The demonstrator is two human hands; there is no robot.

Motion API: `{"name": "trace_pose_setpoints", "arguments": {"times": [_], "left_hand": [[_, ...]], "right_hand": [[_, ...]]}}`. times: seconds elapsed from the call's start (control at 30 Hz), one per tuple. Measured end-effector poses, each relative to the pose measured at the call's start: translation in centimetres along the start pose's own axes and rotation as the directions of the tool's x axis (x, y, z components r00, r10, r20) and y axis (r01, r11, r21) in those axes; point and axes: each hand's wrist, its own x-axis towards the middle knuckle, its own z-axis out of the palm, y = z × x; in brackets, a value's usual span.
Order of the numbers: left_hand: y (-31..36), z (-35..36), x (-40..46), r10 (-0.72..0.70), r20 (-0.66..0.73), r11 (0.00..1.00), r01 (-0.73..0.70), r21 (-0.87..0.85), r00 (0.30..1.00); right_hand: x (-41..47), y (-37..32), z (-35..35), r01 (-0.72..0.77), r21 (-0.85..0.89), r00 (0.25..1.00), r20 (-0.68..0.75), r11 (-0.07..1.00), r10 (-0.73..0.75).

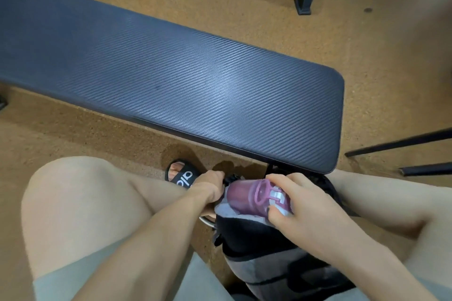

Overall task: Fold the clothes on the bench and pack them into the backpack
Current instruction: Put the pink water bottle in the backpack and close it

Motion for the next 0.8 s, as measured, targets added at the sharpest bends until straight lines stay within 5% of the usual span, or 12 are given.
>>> {"name": "trace_pose_setpoints", "arguments": {"times": [0.17,0.4,0.8], "left_hand": [[-0.8,-0.5,0.0,-0.02,0.031,0.981,0.025,-0.194,0.999],[-0.8,-1.3,-0.2,0.034,0.082,0.966,-0.012,-0.257,0.996],[0.6,-1.6,-0.8,0.102,-0.058,0.97,-0.087,0.226,0.993]], "right_hand": [[1.7,-0.2,0.1,0.154,-0.047,0.982,0.117,0.987,-0.148],[1.6,0.1,0.2,0.289,-0.17,0.933,0.271,0.942,-0.237],[1.9,-2.6,2.0,0.325,-0.39,0.919,0.347,0.862,-0.189]]}}
